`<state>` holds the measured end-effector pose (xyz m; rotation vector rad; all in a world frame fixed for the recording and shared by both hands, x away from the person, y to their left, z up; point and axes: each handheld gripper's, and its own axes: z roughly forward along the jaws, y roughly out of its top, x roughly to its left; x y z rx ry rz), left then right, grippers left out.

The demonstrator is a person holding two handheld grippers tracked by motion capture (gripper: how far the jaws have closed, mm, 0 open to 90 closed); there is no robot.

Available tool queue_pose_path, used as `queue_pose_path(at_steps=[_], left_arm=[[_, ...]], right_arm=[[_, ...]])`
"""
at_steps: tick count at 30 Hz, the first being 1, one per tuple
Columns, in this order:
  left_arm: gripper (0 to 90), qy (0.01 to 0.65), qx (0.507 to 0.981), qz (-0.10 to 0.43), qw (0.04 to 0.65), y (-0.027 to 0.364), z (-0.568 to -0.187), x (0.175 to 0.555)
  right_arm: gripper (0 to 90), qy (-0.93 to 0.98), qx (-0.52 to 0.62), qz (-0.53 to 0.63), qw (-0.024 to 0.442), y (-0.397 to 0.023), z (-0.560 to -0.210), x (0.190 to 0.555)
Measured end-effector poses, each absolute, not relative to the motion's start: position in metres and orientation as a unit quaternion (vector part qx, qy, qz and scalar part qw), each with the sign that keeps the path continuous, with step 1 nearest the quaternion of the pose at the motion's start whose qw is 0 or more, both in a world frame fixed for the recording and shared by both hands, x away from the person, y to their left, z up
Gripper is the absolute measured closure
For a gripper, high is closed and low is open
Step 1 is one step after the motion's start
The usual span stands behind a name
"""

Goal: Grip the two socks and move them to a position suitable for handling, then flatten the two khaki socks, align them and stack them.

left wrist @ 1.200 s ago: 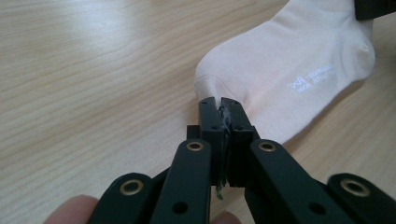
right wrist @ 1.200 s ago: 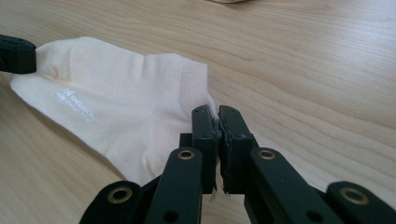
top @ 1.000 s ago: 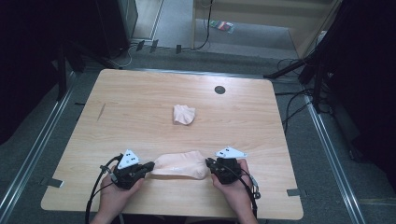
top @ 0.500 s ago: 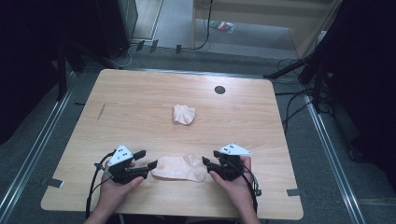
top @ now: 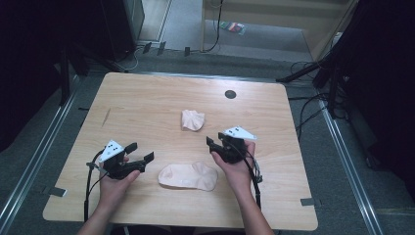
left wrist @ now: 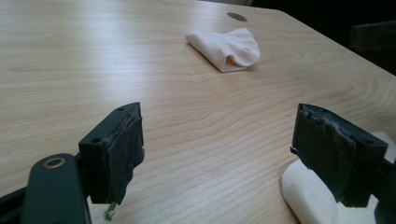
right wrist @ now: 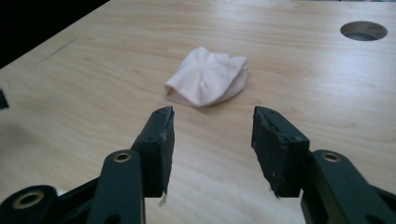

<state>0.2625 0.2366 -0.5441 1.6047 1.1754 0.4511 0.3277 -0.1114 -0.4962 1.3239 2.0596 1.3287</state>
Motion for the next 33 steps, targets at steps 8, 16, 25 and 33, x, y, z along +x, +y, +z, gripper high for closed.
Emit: queue_pose_path(at_steps=[8, 16, 25, 33], left_arm=[[16.3, 0.495, 0.673, 0.178, 0.521, 0.235, -0.548, 0.264], [16.5, 0.497, 0.673, 0.175, 0.519, 0.236, -0.549, 0.265], [16.8, 0.501, 0.672, 0.176, 0.516, 0.235, -0.549, 0.266], [16.8, 0.504, 0.674, 0.177, 0.51, 0.233, -0.549, 0.267]], right_arm=[[56.8, 0.737, 0.484, 0.44, 0.169, -0.087, -0.506, 0.376], [55.7, 0.736, 0.504, 0.422, 0.161, -0.07, -0.515, 0.414], [50.6, 0.709, 0.551, 0.422, 0.126, -0.062, -0.533, 0.445], [87.7, 0.728, 0.525, 0.414, 0.153, -0.052, -0.528, 0.436]])
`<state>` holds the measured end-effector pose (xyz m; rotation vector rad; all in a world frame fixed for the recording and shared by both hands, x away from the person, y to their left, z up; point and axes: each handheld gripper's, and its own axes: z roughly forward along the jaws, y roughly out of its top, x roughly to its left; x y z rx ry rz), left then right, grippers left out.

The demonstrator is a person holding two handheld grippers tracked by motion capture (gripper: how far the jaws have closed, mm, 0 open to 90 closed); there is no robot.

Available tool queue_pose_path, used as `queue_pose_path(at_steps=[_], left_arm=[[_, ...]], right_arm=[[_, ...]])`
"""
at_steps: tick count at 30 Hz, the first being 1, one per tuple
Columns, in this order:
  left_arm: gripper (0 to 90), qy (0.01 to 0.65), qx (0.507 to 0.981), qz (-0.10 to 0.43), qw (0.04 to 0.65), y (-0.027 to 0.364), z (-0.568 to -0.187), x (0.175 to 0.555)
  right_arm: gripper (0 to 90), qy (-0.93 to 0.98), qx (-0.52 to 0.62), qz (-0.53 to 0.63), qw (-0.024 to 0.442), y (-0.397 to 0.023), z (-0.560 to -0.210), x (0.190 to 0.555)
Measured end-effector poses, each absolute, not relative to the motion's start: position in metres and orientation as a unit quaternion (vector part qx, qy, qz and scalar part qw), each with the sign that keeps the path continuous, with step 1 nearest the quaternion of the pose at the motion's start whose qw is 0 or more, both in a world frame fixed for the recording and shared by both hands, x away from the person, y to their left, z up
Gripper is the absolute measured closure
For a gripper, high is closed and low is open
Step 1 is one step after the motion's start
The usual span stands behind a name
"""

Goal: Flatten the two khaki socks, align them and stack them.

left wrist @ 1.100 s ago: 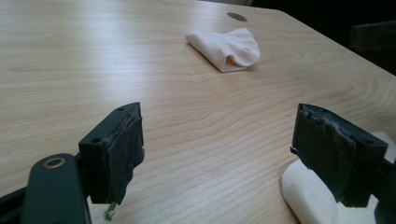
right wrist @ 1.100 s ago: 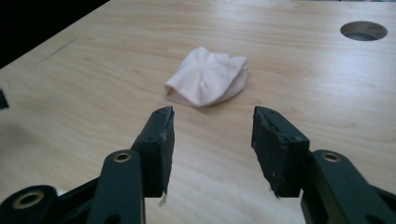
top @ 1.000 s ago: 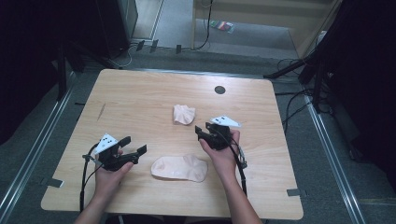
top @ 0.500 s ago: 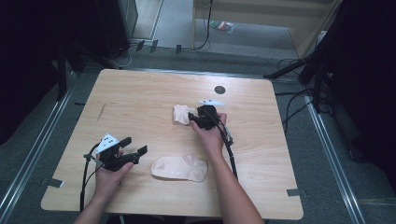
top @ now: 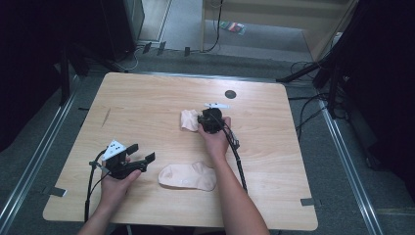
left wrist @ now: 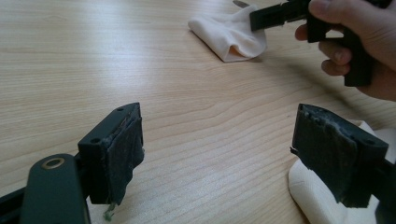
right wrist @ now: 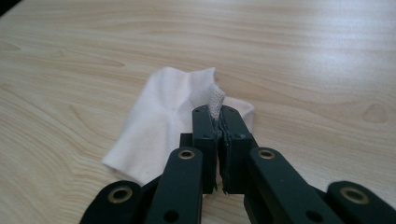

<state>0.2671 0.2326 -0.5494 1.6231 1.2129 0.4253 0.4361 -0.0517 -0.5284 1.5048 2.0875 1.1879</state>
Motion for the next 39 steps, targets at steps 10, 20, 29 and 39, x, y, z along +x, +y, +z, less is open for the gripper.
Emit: queue_pose_path(at_steps=[10, 20, 29, 39], left_arm=[[17.1, 0.529, 0.679, 0.171, 0.479, 0.223, -0.543, 0.287], [17.9, 0.511, 0.704, 0.149, 0.47, 0.187, -0.54, 0.334], [34.3, 0.485, 0.736, 0.154, 0.446, 0.15, -0.544, 0.373], [90.0, 0.476, 0.741, 0.314, 0.354, 0.18, -0.53, 0.366]], right_arm=[[89.4, 0.737, 0.487, 0.445, 0.15, -0.042, -0.488, 0.419], [89.5, 0.738, 0.464, 0.466, 0.147, -0.037, -0.455, 0.409], [89.5, 0.742, 0.437, 0.491, 0.132, -0.025, -0.433, 0.392], [90.0, 0.751, 0.431, 0.481, 0.136, -0.056, -0.429, 0.379]])
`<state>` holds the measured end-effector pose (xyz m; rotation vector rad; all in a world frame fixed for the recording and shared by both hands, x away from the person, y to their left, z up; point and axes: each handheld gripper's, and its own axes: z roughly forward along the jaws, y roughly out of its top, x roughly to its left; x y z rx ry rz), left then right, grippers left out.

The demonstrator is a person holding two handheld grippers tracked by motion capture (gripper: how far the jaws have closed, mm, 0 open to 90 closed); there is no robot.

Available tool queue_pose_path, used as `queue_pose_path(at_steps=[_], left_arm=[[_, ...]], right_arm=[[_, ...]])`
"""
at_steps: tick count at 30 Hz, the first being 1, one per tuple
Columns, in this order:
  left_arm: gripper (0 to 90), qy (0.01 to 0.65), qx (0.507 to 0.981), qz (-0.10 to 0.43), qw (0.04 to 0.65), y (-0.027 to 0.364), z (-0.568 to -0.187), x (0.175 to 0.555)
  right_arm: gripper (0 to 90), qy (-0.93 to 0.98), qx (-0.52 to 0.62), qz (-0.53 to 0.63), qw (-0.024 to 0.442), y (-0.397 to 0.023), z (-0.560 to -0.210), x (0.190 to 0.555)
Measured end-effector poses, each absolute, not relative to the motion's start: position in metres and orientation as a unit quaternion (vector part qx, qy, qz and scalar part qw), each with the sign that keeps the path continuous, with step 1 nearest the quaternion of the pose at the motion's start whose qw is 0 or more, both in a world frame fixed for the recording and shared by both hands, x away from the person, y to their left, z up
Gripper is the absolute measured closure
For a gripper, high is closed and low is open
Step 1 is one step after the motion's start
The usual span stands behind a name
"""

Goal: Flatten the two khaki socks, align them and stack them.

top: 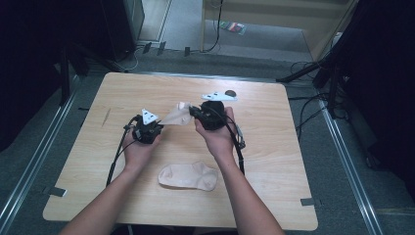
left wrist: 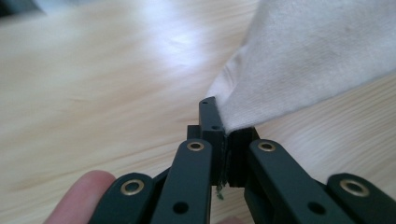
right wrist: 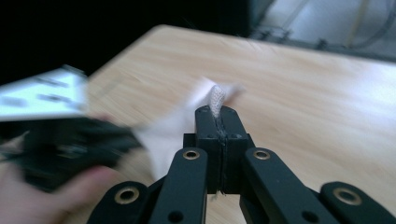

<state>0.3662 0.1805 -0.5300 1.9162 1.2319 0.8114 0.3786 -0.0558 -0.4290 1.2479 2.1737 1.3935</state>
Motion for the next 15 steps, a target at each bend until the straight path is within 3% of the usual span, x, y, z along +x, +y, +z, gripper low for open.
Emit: queue_pose_path(at_steps=[4, 9, 15], left_arm=[[90.0, 0.441, 0.753, 0.378, 0.309, 0.179, -0.533, 0.349], [88.9, 0.415, 0.78, 0.338, 0.323, 0.176, -0.543, 0.337], [64.8, 0.413, 0.773, 0.292, 0.384, 0.192, -0.545, 0.331]], right_arm=[[90.0, 0.75, 0.461, 0.456, 0.131, -0.07, -0.455, 0.382], [90.0, 0.76, 0.471, 0.431, 0.122, -0.08, -0.489, 0.381], [89.1, 0.78, 0.466, 0.391, 0.149, -0.094, -0.512, 0.382]])
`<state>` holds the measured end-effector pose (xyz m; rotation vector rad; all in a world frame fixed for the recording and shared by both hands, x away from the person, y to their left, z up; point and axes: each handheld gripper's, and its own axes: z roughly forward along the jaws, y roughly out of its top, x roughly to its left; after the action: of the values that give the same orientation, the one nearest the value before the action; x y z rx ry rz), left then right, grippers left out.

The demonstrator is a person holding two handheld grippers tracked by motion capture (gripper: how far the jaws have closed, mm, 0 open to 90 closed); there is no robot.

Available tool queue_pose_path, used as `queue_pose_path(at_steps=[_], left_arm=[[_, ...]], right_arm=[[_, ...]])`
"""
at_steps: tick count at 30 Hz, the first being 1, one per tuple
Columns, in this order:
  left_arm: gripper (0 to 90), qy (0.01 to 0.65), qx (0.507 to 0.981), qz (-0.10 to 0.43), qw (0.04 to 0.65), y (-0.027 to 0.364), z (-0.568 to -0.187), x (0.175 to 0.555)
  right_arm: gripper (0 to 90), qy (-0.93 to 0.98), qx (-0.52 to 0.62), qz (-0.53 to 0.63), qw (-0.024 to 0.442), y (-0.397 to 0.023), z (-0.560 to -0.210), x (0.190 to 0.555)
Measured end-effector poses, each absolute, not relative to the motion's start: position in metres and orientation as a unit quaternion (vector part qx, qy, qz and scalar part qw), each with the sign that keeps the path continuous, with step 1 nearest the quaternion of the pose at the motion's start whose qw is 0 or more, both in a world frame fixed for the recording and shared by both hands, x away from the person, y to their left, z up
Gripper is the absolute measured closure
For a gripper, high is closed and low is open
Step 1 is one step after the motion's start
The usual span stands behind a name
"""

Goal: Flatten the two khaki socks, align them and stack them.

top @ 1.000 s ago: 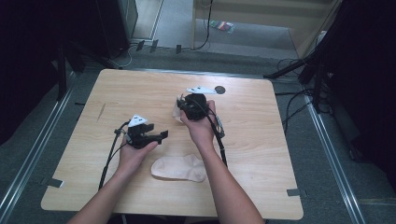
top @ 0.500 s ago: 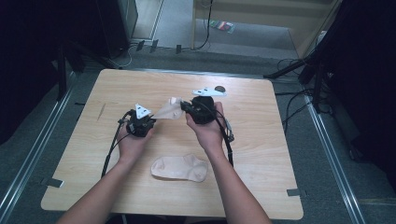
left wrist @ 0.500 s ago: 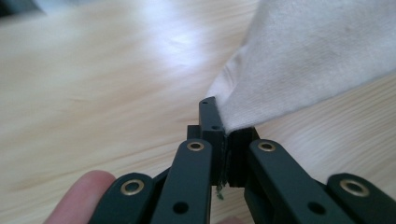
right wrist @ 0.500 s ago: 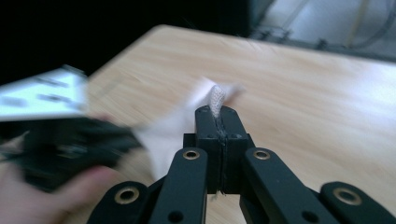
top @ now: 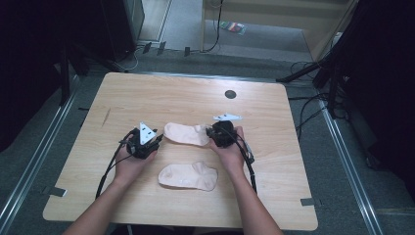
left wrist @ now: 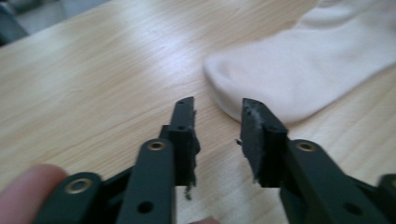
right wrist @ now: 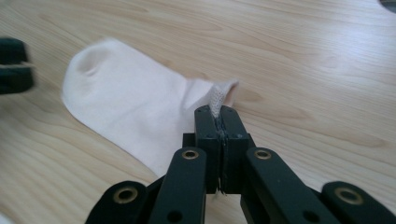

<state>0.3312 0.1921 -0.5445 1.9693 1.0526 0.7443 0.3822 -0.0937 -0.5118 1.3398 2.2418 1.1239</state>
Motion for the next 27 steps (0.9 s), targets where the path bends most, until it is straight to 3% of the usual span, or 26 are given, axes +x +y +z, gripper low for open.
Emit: queue_pose_path(at_steps=[1, 3, 5, 6, 10, 14, 19, 20, 21, 22, 27], left_arm=[[59.2, 0.415, 0.773, 0.278, 0.391, 0.194, -0.545, 0.332], [53.3, 0.414, 0.773, 0.265, 0.401, 0.2, -0.544, 0.332], [51.8, 0.42, 0.763, 0.253, 0.42, 0.204, -0.543, 0.333], [51.5, 0.426, 0.756, 0.244, 0.432, 0.207, -0.541, 0.335], [53.3, 0.469, 0.722, 0.219, 0.458, 0.209, -0.539, 0.349], [58.9, 0.485, 0.717, 0.207, 0.456, 0.202, -0.539, 0.362], [59.0, 0.498, 0.715, 0.182, 0.455, 0.189, -0.542, 0.374], [59.6, 0.506, 0.715, 0.182, 0.447, 0.186, -0.543, 0.376], [69.2, 0.509, 0.717, 0.181, 0.441, 0.184, -0.544, 0.376], [72.8, 0.506, 0.72, 0.179, 0.44, 0.182, -0.544, 0.376], [74.3, 0.507, 0.736, 0.174, 0.414, 0.173, -0.545, 0.379]], right_arm=[[86.4, 0.78, 0.465, 0.387, 0.156, -0.097, -0.515, 0.384], [71.8, 0.778, 0.475, 0.375, 0.169, -0.106, -0.52, 0.387], [58.9, 0.768, 0.487, 0.375, 0.178, -0.115, -0.522, 0.39], [58.3, 0.763, 0.492, 0.38, 0.178, -0.118, -0.521, 0.39], [58.5, 0.735, 0.505, 0.411, 0.188, -0.128, -0.515, 0.387], [58.7, 0.729, 0.511, 0.417, 0.183, -0.126, -0.517, 0.388], [57.9, 0.735, 0.513, 0.411, 0.163, -0.116, -0.528, 0.392], [59.5, 0.734, 0.515, 0.412, 0.159, -0.116, -0.529, 0.393], [63.0, 0.733, 0.519, 0.412, 0.154, -0.114, -0.531, 0.393], [65.8, 0.735, 0.519, 0.41, 0.151, -0.113, -0.533, 0.393], [82.8, 0.742, 0.515, 0.403, 0.146, -0.11, -0.534, 0.391]])
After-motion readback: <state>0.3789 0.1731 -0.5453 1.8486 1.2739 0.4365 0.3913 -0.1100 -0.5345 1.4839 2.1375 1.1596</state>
